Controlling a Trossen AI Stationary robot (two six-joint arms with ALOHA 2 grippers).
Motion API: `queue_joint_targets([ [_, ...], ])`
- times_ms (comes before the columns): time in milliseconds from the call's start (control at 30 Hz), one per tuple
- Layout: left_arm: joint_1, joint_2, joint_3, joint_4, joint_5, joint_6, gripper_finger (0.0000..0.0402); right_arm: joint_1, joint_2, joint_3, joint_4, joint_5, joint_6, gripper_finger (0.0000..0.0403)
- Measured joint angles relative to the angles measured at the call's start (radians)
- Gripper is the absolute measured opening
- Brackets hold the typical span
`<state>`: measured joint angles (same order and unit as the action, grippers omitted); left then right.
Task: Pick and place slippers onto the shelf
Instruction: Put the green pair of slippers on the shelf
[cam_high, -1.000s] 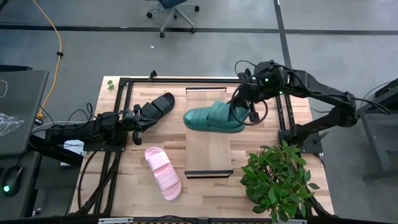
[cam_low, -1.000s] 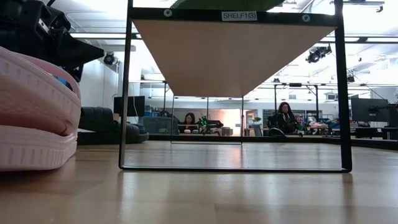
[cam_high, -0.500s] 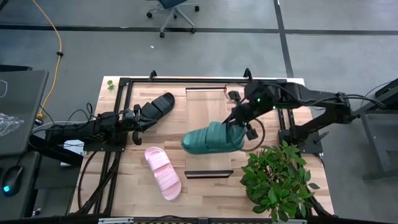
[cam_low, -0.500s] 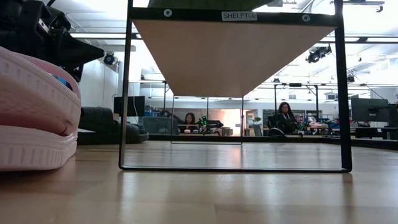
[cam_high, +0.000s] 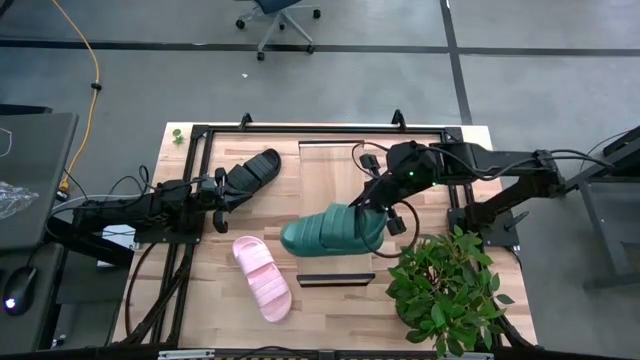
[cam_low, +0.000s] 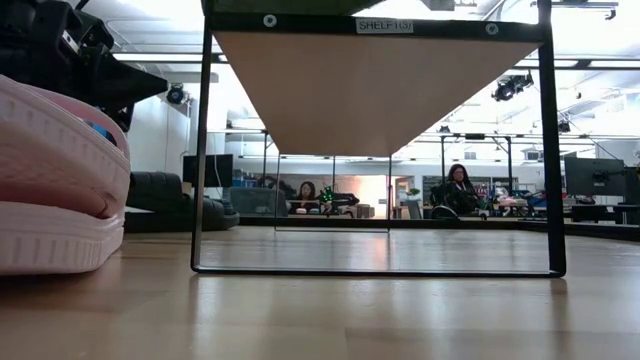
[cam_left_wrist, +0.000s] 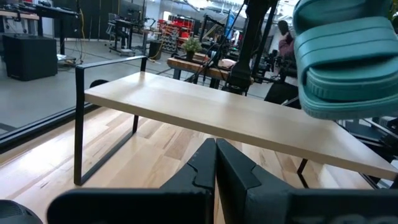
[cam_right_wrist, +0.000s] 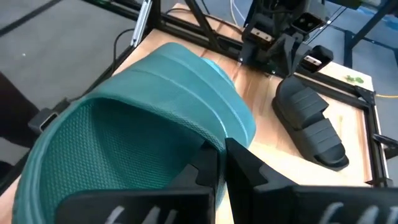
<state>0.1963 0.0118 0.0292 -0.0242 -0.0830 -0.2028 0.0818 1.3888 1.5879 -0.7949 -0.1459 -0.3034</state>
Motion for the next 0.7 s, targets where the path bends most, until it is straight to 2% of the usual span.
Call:
queue_joint_targets([
  [333,0.000,0.000,0.000,0.000,0.000,0.024,0.0001,0.031,0.000,-0.005,-0.034,0.076,-0.036,0.0000],
  [567,0.000,0.000,0.000,0.001,0.000,0.026,0.0001,0.083,-0.043,-0.155,0.063,0.171,-0.059,0.0000],
  [700,0.000,0.000,0.000,0.001,0.000,0.023,0.0001,0.109,-0.092,-0.233,0.162,0.261,-0.086,0.0000],
])
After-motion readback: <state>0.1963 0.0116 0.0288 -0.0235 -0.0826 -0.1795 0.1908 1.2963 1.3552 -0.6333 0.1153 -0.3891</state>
